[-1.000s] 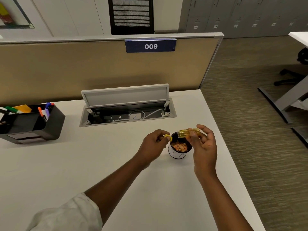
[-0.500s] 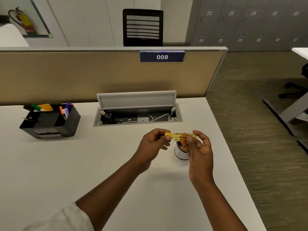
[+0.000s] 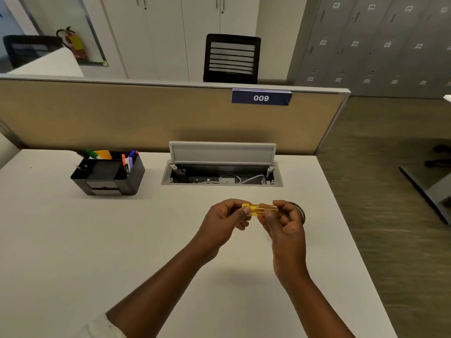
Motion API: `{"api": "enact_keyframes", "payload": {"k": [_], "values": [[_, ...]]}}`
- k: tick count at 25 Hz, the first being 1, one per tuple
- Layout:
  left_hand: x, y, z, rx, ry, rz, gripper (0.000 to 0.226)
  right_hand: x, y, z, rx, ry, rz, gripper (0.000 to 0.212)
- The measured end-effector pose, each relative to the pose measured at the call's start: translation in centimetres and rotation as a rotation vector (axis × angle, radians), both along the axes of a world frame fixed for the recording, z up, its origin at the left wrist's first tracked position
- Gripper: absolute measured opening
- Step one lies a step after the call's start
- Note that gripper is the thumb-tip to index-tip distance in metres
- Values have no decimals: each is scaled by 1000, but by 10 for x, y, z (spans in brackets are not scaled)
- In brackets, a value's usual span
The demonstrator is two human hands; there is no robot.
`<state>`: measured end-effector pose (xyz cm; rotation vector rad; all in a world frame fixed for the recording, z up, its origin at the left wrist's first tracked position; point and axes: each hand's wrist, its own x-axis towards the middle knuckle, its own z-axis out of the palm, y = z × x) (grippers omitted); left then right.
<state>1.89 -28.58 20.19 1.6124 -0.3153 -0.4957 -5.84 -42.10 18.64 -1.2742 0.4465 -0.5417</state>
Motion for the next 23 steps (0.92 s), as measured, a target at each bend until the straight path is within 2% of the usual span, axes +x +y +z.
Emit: {"api": "enact_keyframes", "payload": {"k": [2, 5, 8, 11, 15, 20, 23], "values": [[-2, 11, 5, -7, -6, 4, 21, -3, 5, 2, -148, 14, 51, 21], [-4, 28, 13, 9, -46, 15, 23, -6, 8, 7, -616, 14, 169, 19], [-7, 43, 22, 78, -127, 23, 22, -8, 11, 14, -1139, 6, 230, 36], [-7, 58, 34, 185, -203, -14, 20, -10, 23, 22, -1417, -6, 262, 44], [-12, 81, 47, 255, -292, -54, 16, -15, 42, 33, -1422, -21, 318, 44], [-25, 108, 55, 194, -371, -35, 20, -19, 66, 49, -1055, -9, 454, 36], [-30, 121, 58, 108, -357, -24, 25, -21, 77, 57, -944, -5, 483, 27]]}}
